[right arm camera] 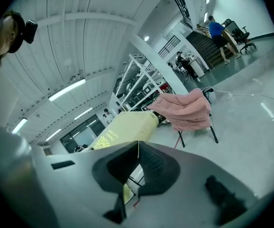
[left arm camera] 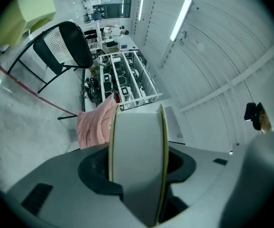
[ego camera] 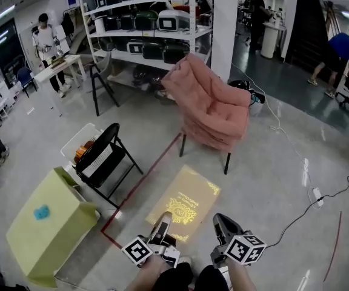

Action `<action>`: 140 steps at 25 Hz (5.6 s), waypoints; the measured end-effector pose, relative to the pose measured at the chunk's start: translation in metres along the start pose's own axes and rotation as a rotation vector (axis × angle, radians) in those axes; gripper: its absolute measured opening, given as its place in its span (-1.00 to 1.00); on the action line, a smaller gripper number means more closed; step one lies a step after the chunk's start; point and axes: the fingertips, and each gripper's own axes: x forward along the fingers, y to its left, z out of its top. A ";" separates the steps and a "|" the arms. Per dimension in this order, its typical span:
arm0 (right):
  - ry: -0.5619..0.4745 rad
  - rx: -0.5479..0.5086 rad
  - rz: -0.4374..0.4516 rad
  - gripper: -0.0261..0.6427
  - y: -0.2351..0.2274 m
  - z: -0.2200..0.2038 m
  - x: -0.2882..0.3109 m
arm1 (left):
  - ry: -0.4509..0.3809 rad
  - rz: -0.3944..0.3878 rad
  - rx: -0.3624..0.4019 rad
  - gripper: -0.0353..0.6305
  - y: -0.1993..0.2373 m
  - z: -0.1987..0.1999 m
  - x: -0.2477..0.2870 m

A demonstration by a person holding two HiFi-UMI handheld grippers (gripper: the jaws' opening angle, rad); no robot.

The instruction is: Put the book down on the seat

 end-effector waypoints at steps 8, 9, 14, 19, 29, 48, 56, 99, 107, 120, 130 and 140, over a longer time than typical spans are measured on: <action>-0.014 0.002 0.022 -0.88 0.019 0.017 0.028 | -0.004 0.017 -0.007 -0.20 -0.005 0.018 0.009; -0.018 0.000 0.025 -0.88 0.021 0.020 0.031 | -0.008 0.018 -0.012 -0.20 -0.005 0.020 0.010; -0.025 -0.015 0.031 -0.88 0.030 0.028 0.048 | -0.023 0.023 -0.053 -0.20 0.001 0.035 0.015; -0.022 -0.009 0.016 -0.88 0.024 0.034 0.068 | -0.018 0.046 -0.038 -0.20 0.015 0.052 0.035; -0.011 -0.025 0.021 -0.88 -0.006 0.081 0.141 | -0.002 0.085 0.033 -0.20 0.052 0.092 0.120; 0.015 -0.002 0.068 -0.88 -0.055 0.183 0.315 | -0.028 0.088 0.041 -0.20 0.090 0.189 0.293; 0.016 0.003 0.076 -0.88 -0.077 0.201 0.345 | 0.003 0.120 0.051 -0.20 0.112 0.193 0.334; -0.008 0.019 0.095 -0.88 -0.127 0.317 0.502 | 0.064 0.128 0.047 -0.20 0.151 0.283 0.513; -0.040 0.030 0.127 -0.88 -0.126 0.381 0.593 | 0.097 0.080 0.031 -0.20 0.150 0.347 0.601; -0.110 0.029 0.195 -0.88 -0.116 0.465 0.722 | 0.144 0.072 0.043 -0.20 0.156 0.447 0.731; -0.108 0.034 0.196 -0.88 -0.135 0.502 0.781 | 0.182 0.133 0.040 -0.20 0.192 0.484 0.819; -0.030 0.076 0.200 -0.88 -0.174 0.522 0.833 | 0.206 0.246 0.015 -0.20 0.245 0.513 0.889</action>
